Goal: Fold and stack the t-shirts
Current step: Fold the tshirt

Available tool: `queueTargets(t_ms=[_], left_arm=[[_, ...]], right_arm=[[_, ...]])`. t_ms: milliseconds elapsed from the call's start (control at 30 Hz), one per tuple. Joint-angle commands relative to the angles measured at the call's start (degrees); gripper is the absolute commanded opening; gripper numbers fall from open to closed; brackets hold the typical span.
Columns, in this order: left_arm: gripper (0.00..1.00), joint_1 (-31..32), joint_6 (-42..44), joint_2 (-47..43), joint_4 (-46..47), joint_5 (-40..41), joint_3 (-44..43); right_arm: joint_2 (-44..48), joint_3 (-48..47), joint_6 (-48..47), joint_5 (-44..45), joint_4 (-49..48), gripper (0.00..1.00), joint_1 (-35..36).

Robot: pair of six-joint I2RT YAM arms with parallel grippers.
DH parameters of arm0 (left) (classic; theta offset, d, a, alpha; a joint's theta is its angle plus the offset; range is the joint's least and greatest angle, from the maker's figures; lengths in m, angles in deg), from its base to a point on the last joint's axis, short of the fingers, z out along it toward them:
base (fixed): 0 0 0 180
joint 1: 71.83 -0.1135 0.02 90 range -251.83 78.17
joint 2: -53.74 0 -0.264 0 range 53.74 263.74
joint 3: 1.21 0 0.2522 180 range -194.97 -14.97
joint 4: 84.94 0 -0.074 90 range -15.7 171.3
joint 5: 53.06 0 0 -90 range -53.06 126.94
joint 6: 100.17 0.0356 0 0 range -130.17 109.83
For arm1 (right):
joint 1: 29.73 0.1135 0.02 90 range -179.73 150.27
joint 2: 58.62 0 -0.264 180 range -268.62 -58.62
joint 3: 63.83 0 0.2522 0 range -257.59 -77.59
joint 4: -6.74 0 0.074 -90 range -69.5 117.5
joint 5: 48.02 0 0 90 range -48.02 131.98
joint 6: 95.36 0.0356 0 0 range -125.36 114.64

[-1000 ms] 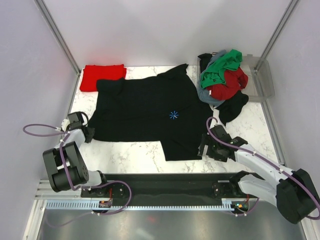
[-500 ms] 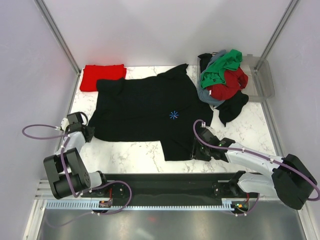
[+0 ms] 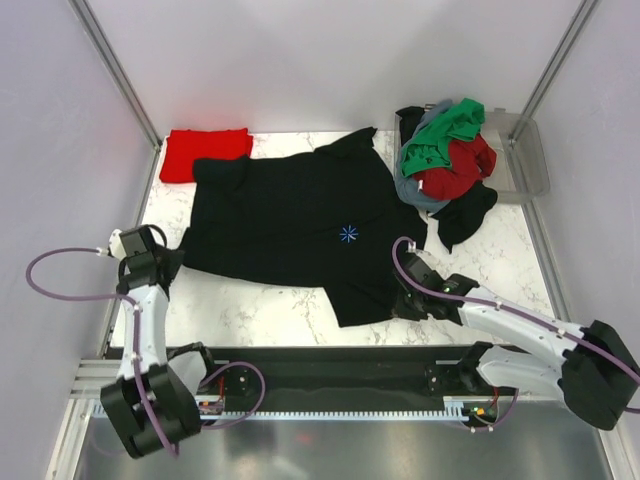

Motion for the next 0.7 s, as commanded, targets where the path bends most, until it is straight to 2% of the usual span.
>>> queueTargets(t_ms=[0, 167, 300, 500, 667], left_arm=[[0.02, -0.3, 4.2, -6.4, -5.5, -0.5, -3.7], [0.02, -0.4, 6.8, -13.0, -10.8, 1.4, -6.5], [0.02, -0.4, 7.6, -17.0, -14.7, 2.0, -7.8], [0.02, -0.4, 10.1, -16.3, -17.8, -0.8, -10.0], [0.02, -0.4, 14.0, -13.6, -17.4, -3.7, -10.9]], right_arm=[[4.8, -6.6, 0.2, 2.5, 6.9, 0.0, 1.1], [9.7, -13.0, 2.3, 5.2, 16.8, 0.0, 3.7], [12.2, -16.0, 5.3, 6.0, 21.0, 0.0, 6.3], [12.0, -23.1, 10.8, 10.5, 26.3, 0.0, 14.0], [7.0, -34.3, 7.3, 22.3, 31.0, 0.0, 15.0]])
